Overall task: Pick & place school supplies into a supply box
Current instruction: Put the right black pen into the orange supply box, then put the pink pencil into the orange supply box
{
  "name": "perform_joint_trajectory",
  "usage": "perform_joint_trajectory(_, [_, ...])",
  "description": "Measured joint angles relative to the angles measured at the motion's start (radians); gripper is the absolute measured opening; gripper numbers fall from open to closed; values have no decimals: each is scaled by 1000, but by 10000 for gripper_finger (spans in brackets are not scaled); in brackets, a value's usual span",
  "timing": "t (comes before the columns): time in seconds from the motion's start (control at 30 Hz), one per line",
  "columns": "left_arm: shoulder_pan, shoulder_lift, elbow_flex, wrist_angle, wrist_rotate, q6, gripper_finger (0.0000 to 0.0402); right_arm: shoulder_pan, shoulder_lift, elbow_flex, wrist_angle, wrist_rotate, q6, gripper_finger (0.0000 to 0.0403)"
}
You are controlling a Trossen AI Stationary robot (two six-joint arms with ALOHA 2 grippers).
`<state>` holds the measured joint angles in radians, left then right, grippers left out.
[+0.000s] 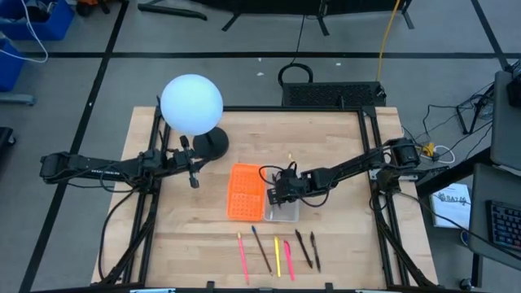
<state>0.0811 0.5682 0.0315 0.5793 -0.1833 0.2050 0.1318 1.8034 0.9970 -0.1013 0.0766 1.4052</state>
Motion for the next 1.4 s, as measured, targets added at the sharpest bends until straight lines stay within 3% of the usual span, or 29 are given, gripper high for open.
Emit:
perform_joint_trajectory(0.23, [0, 0, 0, 1, 1, -12, 51, 0, -15, -1, -7, 13, -35, 108])
perform_joint_trajectory(0.4, [0, 0, 0, 2, 3, -25, 51, 14, -111, -1, -47, 154, -127, 129])
perform_joint_trajectory(0.53, [0, 0, 0, 1, 3, -33, 51, 27, -225, -1, -109, 262, -204, 131])
perform_joint_trajectory(0.73, [0, 0, 0, 1, 3, -35, 51, 30, -404, -1, -213, 317, -439, 131])
perform_joint_trajectory(0.9, [0, 0, 0, 1, -1, -51, 51, 68, -557, -61, -298, 473, -588, 102])
perform_joint_trajectory(1.1, [0, 0, 0, 23, -2, -61, 51, 66, -740, -325, -10, 447, -780, 10])
perform_joint_trajectory(1.4, [0, 0, 0, 29, -16, -29, 51, 40, -855, -672, 478, 446, -1013, 3])
